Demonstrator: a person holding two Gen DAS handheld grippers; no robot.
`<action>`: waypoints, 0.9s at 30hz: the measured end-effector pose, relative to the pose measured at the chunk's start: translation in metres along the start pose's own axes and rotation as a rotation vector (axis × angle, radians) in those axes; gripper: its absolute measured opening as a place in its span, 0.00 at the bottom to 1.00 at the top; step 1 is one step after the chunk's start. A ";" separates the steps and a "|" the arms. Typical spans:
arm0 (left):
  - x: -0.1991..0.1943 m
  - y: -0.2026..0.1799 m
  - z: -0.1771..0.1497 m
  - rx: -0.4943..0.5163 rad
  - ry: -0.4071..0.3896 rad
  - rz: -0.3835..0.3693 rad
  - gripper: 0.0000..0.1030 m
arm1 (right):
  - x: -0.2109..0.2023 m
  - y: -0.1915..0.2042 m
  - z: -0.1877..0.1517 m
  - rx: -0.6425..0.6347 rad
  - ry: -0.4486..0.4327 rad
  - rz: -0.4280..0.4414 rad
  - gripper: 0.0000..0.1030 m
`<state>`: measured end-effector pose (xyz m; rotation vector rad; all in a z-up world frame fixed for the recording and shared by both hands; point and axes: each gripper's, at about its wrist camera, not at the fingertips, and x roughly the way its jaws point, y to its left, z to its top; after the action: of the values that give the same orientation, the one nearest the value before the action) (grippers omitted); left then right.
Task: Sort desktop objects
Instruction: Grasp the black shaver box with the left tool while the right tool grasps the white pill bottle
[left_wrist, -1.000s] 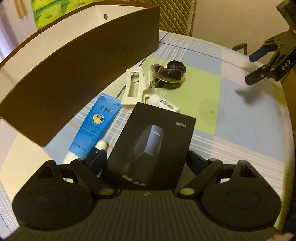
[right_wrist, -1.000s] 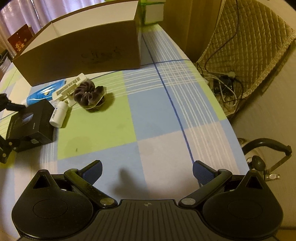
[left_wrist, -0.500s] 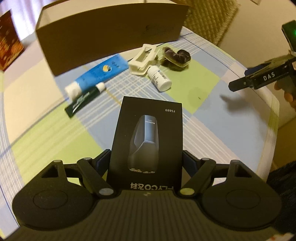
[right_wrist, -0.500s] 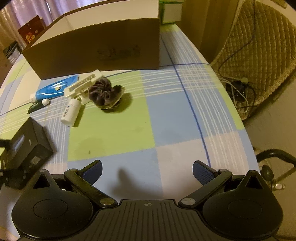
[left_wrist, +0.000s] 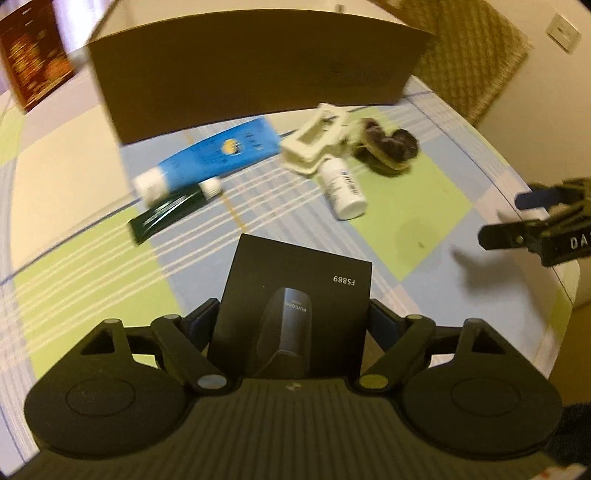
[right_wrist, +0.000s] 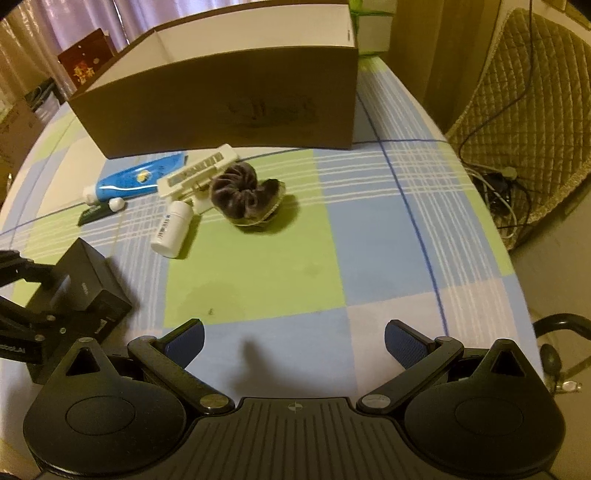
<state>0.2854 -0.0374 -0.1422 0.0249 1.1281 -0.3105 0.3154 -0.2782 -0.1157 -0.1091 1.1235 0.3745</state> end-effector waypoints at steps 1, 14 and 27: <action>-0.002 0.004 -0.002 -0.027 -0.002 0.012 0.79 | 0.001 0.002 0.000 -0.005 0.002 0.009 0.98; -0.036 0.103 -0.038 -0.462 -0.025 0.241 0.79 | 0.041 0.052 0.009 -0.080 0.019 0.187 0.98; -0.035 0.108 -0.043 -0.467 -0.036 0.236 0.79 | 0.081 0.097 0.037 -0.182 -0.115 0.043 0.61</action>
<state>0.2618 0.0813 -0.1443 -0.2571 1.1267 0.1664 0.3442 -0.1581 -0.1622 -0.2214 0.9779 0.5156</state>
